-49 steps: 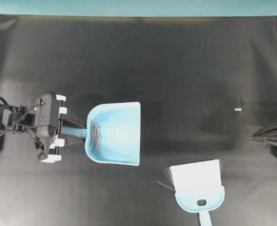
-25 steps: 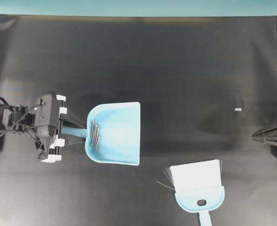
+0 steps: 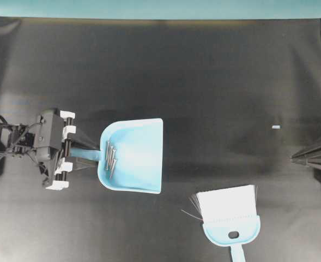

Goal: Hold the dustpan with the left arm, while a human hand uses a hand brush to gather screws into the dustpan.

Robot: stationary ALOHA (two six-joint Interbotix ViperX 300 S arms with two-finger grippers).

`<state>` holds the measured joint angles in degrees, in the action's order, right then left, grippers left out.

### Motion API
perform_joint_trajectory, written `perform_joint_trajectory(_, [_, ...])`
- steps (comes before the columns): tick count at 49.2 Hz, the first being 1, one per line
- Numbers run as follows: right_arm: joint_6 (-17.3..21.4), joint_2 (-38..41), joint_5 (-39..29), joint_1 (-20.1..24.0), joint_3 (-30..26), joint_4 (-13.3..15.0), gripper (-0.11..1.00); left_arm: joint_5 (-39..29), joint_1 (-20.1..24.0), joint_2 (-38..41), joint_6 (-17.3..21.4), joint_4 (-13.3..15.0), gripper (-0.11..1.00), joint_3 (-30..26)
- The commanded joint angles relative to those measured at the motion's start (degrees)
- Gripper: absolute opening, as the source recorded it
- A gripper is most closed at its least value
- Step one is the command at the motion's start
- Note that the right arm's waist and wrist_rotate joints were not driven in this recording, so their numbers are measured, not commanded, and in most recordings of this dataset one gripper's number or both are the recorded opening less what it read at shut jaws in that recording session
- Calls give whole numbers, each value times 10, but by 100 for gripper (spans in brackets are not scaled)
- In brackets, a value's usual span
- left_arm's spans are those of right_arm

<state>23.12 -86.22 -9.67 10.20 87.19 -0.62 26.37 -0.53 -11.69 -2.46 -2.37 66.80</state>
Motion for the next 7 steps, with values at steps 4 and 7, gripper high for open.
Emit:
perform_joint_trajectory(4, [0, 3, 4, 0, -3, 2, 0, 6, -1, -1, -4, -2, 31, -3])
perform_joint_trajectory(7, [0, 3, 5, 0, -3, 2, 0, 5, -1, -1, -4, -2, 31, -4])
